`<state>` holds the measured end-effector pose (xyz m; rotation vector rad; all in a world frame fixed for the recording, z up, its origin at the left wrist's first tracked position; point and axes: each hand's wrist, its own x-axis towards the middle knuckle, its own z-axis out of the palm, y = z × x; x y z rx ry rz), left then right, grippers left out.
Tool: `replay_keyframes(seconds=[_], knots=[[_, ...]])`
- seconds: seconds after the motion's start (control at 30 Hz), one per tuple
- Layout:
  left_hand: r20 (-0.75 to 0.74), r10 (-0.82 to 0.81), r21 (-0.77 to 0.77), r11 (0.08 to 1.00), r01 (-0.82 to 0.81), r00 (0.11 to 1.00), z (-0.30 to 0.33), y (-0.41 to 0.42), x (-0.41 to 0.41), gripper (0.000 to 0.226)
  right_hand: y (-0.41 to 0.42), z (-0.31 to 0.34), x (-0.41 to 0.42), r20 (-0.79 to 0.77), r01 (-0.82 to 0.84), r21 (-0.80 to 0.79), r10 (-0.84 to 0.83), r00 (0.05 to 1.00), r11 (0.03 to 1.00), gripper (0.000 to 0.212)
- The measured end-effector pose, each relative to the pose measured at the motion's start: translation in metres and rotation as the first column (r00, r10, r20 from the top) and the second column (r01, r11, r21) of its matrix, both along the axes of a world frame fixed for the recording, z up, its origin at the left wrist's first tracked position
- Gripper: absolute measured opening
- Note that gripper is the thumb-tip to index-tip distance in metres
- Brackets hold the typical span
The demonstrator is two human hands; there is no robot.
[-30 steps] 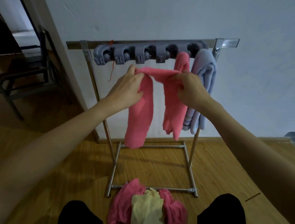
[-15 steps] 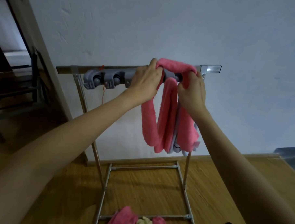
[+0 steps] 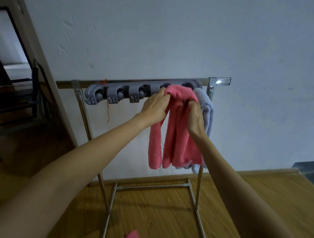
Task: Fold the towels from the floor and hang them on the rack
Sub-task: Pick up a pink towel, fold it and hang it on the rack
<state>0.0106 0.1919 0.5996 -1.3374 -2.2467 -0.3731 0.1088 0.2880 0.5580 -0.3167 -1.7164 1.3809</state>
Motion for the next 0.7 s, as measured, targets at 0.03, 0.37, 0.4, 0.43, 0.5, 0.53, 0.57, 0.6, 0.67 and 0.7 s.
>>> replay_keyframes(seconds=[0.03, 0.37, 0.4, 0.43, 0.5, 0.53, 0.57, 0.6, 0.67, 0.7], knots=[[0.001, -0.005, -0.002, 1.0, 0.005, 1.0, -0.004, 0.001, -0.002, 0.057, 0.003, -0.003, 0.001, 0.006, -0.013, -0.028, 0.013, 1.0, 1.0, 0.033], [0.17, -0.232, 0.193, 0.961, 0.198, 0.958, -0.059, -0.004, -0.014, 0.065, 0.025, -0.036, 0.009, 0.092, -0.139, -0.043, 0.142, 0.986, 0.989, 0.026], [0.225, -0.263, 0.263, 0.944, 0.201, 0.938, -0.064, -0.004, -0.013, 0.065, 0.025, -0.04, 0.01, 0.104, -0.154, 0.01, 0.152, 0.983, 0.988, 0.029], [0.268, -0.282, 0.321, 0.928, 0.19, 0.921, -0.069, -0.003, -0.012, 0.064, 0.026, -0.044, 0.011, 0.119, -0.165, 0.056, 0.157, 0.98, 0.985, 0.036], [0.335, -0.294, 0.389, 0.908, 0.153, 0.895, -0.079, -0.002, -0.009, 0.062, 0.029, -0.048, 0.013, 0.14, -0.173, 0.11, 0.157, 0.978, 0.979, 0.05], [0.376, -0.3, 0.408, 0.903, 0.134, 0.877, -0.084, -0.001, -0.007, 0.061, 0.031, -0.05, 0.015, 0.15, -0.167, 0.128, 0.148, 0.978, 0.978, 0.053], [0.428, -0.304, 0.416, 0.902, 0.113, 0.851, -0.087, -0.001, -0.004, 0.06, 0.032, -0.052, 0.015, 0.163, -0.167, 0.145, 0.143, 0.976, 0.975, 0.055], [0.491, -0.304, 0.415, 0.905, 0.088, 0.816, -0.091, 0.0, -0.003, 0.059, 0.033, -0.054, 0.016, 0.179, -0.173, 0.165, 0.143, 0.973, 0.971, 0.056], [0.597, -0.292, 0.383, 0.922, 0.054, 0.747, -0.1, 0.002, -0.004, 0.06, 0.034, -0.058, 0.016, 0.208, -0.189, 0.2, 0.147, 0.967, 0.961, 0.057], [0.63, -0.281, 0.355, 0.933, 0.054, 0.724, -0.106, 0.002, -0.007, 0.061, 0.035, -0.06, 0.015, 0.217, -0.196, 0.209, 0.15, 0.965, 0.958, 0.057]])
